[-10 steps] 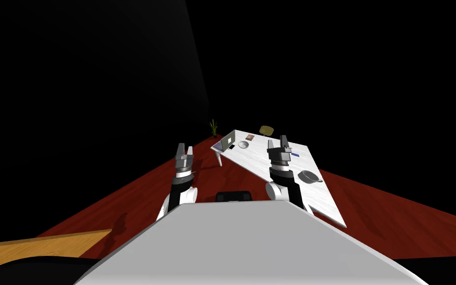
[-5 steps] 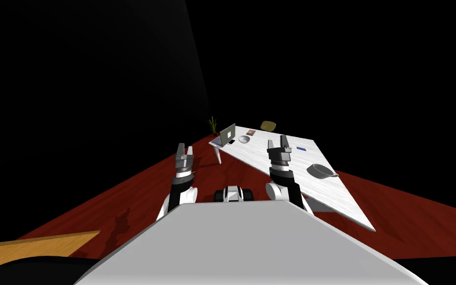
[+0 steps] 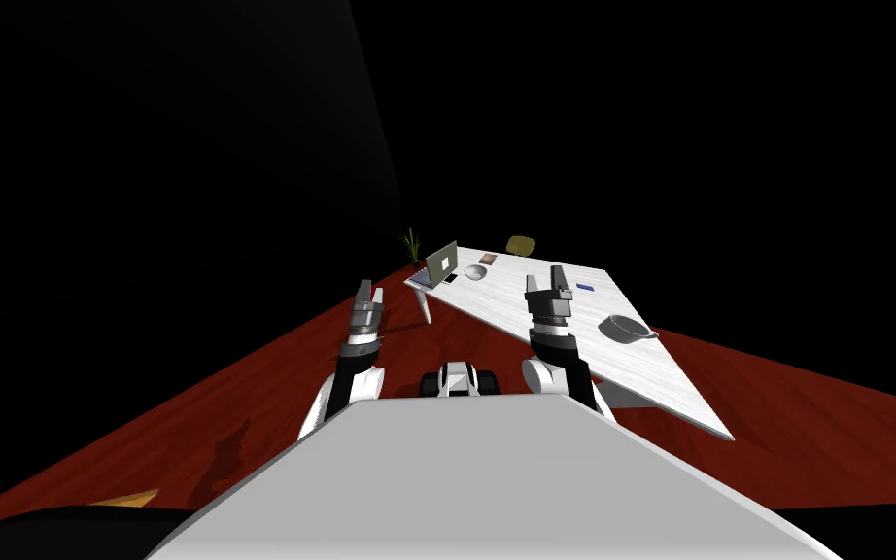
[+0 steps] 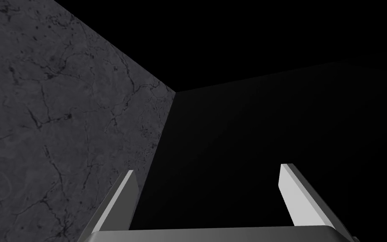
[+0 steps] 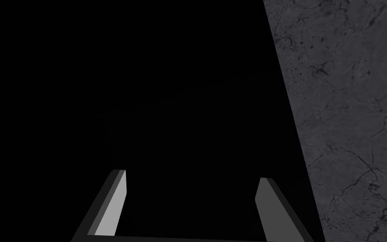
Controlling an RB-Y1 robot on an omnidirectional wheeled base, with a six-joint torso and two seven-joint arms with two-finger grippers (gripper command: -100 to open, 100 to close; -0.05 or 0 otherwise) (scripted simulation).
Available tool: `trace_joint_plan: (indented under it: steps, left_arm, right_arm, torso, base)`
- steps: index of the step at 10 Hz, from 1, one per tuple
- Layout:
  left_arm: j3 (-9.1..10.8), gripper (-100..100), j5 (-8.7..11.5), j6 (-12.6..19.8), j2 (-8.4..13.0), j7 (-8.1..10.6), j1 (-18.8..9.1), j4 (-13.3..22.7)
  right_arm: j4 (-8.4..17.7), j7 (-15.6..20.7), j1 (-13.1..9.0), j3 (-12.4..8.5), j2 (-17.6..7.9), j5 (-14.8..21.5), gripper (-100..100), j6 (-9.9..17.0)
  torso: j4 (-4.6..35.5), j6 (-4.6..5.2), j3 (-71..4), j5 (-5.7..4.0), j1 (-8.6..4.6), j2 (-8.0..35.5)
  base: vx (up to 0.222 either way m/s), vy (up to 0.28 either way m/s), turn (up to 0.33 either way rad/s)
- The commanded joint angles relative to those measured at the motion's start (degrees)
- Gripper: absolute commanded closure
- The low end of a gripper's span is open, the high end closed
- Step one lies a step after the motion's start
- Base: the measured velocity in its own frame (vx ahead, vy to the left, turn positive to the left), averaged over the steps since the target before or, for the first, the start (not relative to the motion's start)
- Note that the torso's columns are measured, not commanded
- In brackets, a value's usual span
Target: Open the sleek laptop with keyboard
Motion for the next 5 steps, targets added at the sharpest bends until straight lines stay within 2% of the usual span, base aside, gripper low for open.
trace_joint_plan:
  steps: [1, 5]
  left_arm:
    - [0.11, -100, -1.0, 3.0, 1.0, -0.42, -1.3, 0.9]
    - [0.33, -100, -2.6, 8.2, 2.2, -0.96, -3.2, 2.0]
  right_arm:
    - [0.0, 0.0, 0.0, 0.0, 0.0, 0.0, 0, 0.0]
    - [0.0, 0.0, 0.0, 0.0, 0.0, 0.0, 0, 0.0]
  torso:
    - [0.0, 0.0, 0.0, 0.0, -0.01, 0.0]
    - [0.0, -0.01, 0.0, 0.01, 0.03, 0.0]
  base:
    - [0.053, 0.014, -0.139]
    - [0.051, 0.024, -0.145]
